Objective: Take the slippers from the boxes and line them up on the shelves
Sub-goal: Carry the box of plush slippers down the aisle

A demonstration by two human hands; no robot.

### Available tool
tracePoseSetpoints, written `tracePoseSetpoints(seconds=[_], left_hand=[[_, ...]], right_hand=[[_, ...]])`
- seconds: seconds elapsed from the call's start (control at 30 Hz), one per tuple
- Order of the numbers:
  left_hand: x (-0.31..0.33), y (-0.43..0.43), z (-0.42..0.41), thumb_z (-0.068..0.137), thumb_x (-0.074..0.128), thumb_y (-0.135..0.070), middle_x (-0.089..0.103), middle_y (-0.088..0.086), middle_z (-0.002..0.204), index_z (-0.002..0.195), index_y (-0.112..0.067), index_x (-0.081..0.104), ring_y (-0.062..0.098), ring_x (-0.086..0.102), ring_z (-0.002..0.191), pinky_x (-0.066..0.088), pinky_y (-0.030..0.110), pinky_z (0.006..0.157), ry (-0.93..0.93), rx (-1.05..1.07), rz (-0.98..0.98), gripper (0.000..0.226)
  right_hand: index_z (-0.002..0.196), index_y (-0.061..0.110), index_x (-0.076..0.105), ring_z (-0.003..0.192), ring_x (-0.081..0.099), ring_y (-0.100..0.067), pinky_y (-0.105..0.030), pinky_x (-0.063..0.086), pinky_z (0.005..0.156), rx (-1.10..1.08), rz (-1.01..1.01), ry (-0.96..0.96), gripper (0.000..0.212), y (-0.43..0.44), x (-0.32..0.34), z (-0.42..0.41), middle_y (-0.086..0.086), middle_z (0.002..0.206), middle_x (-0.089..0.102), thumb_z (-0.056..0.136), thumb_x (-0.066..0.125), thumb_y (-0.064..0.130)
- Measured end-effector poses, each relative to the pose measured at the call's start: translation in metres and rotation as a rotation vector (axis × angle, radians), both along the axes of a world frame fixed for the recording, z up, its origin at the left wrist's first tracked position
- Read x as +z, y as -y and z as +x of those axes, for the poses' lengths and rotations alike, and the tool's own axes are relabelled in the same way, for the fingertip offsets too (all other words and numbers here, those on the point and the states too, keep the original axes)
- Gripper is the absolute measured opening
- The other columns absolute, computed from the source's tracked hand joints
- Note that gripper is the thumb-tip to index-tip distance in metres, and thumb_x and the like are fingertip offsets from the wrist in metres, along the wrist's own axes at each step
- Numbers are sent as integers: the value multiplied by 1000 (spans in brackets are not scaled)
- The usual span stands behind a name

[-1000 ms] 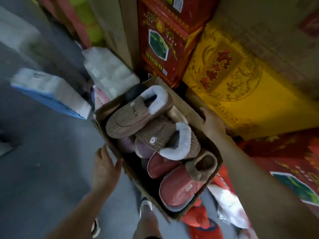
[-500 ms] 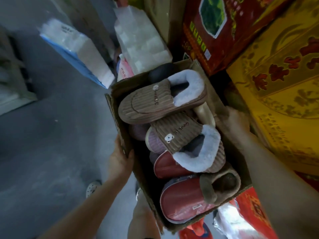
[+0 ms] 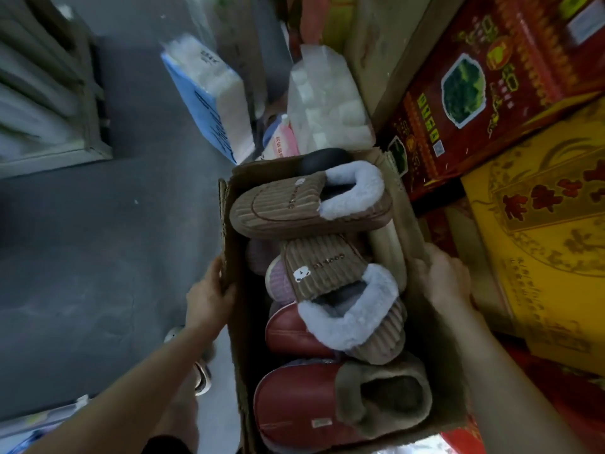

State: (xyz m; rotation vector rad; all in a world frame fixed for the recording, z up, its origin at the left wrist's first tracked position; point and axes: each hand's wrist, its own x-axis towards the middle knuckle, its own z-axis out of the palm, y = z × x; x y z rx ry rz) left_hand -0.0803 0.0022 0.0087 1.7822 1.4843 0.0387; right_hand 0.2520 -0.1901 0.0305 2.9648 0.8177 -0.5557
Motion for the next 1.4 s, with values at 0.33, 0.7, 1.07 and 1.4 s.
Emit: tracePoseSetpoints(seconds=[0.33, 0.7, 1.07, 1.4], left_hand=[[23, -63, -128, 83, 67, -10, 71, 14, 103, 132, -20, 51, 35, 66, 97, 48, 42, 80, 8, 97, 67, 52], [43, -172, -330, 83, 67, -17, 70, 14, 98, 133, -29, 50, 37, 65, 95, 48, 43, 79, -36, 304, 131, 54], [57, -261, -515, 83, 66, -17, 66, 5, 123, 135, -31, 47, 32, 60, 112, 44, 40, 93, -101, 656, 154, 57], [76, -320, -669, 83, 67, -13, 66, 15, 119, 138, -21, 49, 38, 59, 112, 46, 44, 93, -143, 1071, 174, 58]], right_hand=[[128, 15, 54, 103, 60, -41, -43, 48, 84, 91, 90, -12, 38, -67, 40, -126, -19, 109, 67, 91, 57, 24], [138, 22, 48, 97, 62, -46, -45, 47, 79, 266, 250, -99, 54, -231, 53, -296, -23, 110, 68, 87, 66, 17], [132, 19, 49, 96, 62, -46, -45, 46, 77, 631, 260, -140, 49, -462, 44, -454, -24, 106, 67, 86, 65, 17], [132, 21, 48, 103, 60, -43, -43, 44, 84, 1072, 250, -378, 43, -683, 67, -645, -17, 116, 66, 91, 58, 15]])
